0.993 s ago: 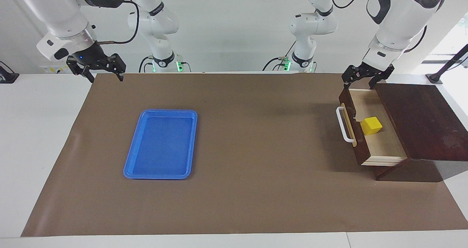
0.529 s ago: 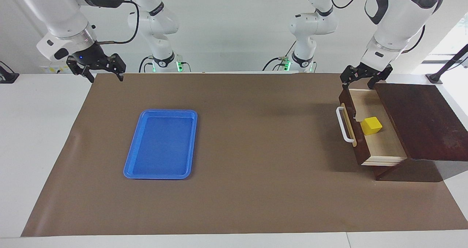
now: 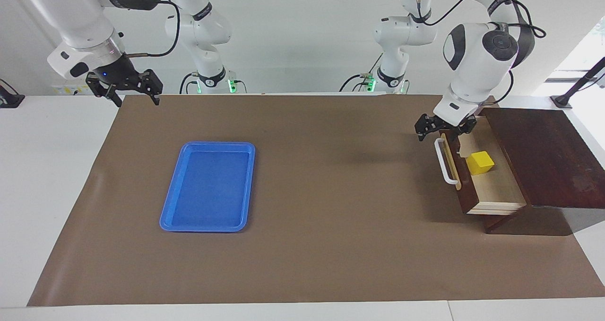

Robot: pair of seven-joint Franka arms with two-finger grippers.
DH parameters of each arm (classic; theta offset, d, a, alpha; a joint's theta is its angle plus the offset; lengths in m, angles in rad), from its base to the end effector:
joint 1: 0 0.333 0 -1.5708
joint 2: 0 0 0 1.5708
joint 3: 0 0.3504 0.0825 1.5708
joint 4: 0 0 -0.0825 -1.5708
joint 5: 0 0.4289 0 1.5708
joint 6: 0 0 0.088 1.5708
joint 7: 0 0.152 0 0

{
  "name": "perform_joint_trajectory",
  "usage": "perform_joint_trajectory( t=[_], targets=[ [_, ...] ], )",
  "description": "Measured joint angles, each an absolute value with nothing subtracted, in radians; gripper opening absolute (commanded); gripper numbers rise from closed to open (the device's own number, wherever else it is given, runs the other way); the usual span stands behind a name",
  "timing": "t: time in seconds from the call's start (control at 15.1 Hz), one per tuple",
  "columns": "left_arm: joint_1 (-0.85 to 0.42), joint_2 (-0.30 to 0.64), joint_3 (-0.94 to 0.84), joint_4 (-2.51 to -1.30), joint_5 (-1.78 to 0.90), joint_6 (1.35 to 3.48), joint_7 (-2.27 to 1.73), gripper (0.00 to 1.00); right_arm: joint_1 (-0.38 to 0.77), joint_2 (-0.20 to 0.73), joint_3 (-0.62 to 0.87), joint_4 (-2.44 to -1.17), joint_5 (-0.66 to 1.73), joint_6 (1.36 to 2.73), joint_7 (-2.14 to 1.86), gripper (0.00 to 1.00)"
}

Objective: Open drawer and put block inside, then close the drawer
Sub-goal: 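Push the drawer closed with the left gripper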

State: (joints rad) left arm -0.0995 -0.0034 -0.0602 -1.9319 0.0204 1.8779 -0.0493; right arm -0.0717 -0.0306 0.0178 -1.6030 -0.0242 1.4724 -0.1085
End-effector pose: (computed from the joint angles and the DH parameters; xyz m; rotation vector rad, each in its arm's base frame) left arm 0.5850 -0.0918 0.4546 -3.1107 0.1823 0.0753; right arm 0.5721 -0.0346 0.6076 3.1199 0.0833 -0.1588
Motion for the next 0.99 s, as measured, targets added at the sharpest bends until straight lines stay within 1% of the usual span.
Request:
perform_joint_trajectory(
  t=[0.4, 0.99],
  targets=[
    [-0.099, 0.016, -0.058, -1.956, 0.020, 1.943, -0.049, 1.00, -0.072, -0.031, 0.018, -1.603, -0.024, 1.472, -0.108, 1.00],
    [-0.099, 0.017, -0.055, -1.960, 0.020, 1.951, -0.049, 1.00, -0.072, -0.031, 0.018, -1.603, -0.024, 1.472, -0.108, 1.00]
  ],
)
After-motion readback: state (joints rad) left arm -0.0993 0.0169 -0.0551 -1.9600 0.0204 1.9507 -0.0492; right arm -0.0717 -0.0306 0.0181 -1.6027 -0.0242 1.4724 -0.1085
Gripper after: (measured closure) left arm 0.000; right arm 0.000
